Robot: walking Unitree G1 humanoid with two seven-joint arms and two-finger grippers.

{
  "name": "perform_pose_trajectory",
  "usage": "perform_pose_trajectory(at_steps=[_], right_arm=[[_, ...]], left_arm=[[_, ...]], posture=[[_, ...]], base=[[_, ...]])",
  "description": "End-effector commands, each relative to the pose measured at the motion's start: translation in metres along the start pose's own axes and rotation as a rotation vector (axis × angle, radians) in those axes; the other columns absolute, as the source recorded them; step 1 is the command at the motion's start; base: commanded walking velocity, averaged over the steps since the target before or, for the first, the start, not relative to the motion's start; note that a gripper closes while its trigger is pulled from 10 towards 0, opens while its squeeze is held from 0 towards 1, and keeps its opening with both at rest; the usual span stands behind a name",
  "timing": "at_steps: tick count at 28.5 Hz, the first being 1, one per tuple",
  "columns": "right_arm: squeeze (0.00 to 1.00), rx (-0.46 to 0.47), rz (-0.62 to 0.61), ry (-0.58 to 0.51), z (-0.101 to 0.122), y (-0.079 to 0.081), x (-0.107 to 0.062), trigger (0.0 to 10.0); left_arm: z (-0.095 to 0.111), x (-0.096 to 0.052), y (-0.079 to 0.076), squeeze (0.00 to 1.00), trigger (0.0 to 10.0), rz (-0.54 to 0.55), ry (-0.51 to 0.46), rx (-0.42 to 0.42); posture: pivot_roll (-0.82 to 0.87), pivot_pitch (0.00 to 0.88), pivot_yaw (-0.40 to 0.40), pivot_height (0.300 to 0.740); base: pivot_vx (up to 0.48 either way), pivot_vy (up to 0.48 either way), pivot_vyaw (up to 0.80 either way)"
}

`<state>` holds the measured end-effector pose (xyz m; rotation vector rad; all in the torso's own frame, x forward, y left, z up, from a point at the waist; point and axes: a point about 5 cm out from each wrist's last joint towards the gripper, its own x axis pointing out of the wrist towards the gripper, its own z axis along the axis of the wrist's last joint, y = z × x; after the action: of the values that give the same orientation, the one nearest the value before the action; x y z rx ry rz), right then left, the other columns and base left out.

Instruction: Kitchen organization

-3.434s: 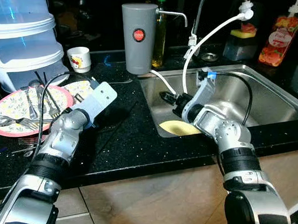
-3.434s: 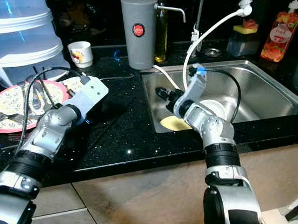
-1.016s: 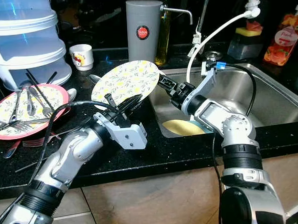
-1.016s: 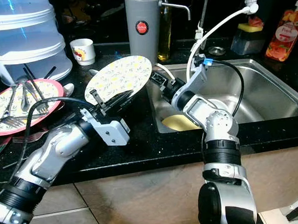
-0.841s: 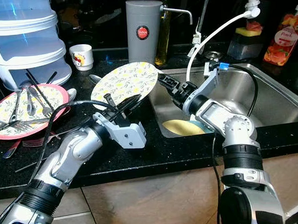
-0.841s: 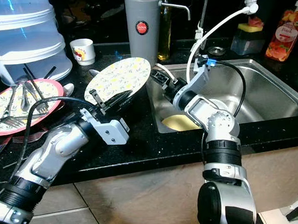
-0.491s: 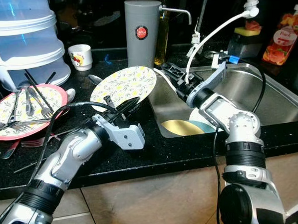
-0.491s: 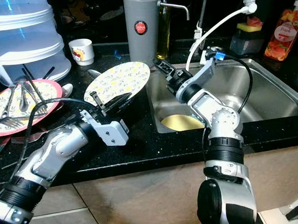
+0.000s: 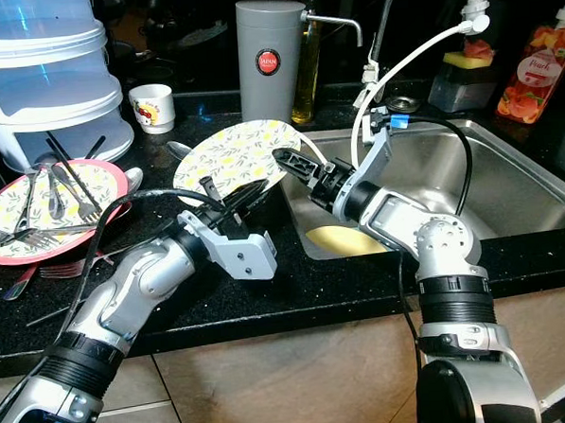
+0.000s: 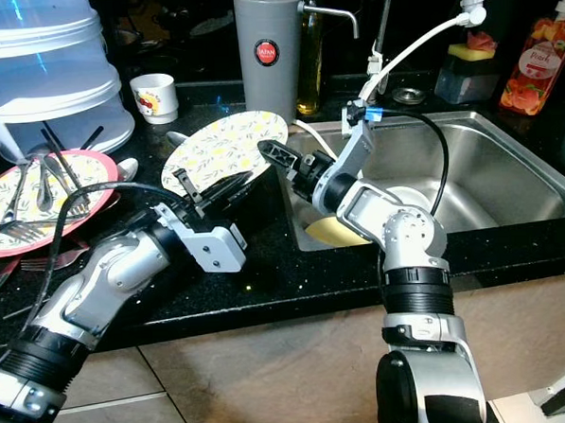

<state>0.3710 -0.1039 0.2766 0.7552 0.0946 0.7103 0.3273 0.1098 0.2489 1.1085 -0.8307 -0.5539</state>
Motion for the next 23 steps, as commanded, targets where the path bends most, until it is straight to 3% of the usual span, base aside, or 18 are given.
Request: perform_pose_trajectory(at_steps=[1, 2, 23], right_arm=[[0.0, 0.015, -0.011, 0.008, -0.0017, -0.0029, -0.002, 9.6], [0.0, 0.021, -0.008, 0.002, -0.0011, -0.0029, -0.0023, 0.0], [0.0, 0.051, -0.001, -0.03, -0.0003, -0.0064, -0.0053, 0.0]], left_arm=[[0.0025, 0.0024, -0.0028, 0.0, 0.0, -0.006, -0.021, 0.006], [0.0025, 0.0025, -0.003, 0.0, 0.0, -0.006, -0.022, 0.006], [0.0, 0.0033, -0.005, 0.0, 0.0, -0.018, -0.022, 0.015]], posture=[[0.12, 0.073, -0.029, 0.74], [0.12, 0.073, -0.029, 0.74], [0.12, 0.07, -0.02, 0.74]], base=[[0.0, 0.0, 0.0], [0.0, 0.0, 0.0], [0.0, 0.0, 0.0]])
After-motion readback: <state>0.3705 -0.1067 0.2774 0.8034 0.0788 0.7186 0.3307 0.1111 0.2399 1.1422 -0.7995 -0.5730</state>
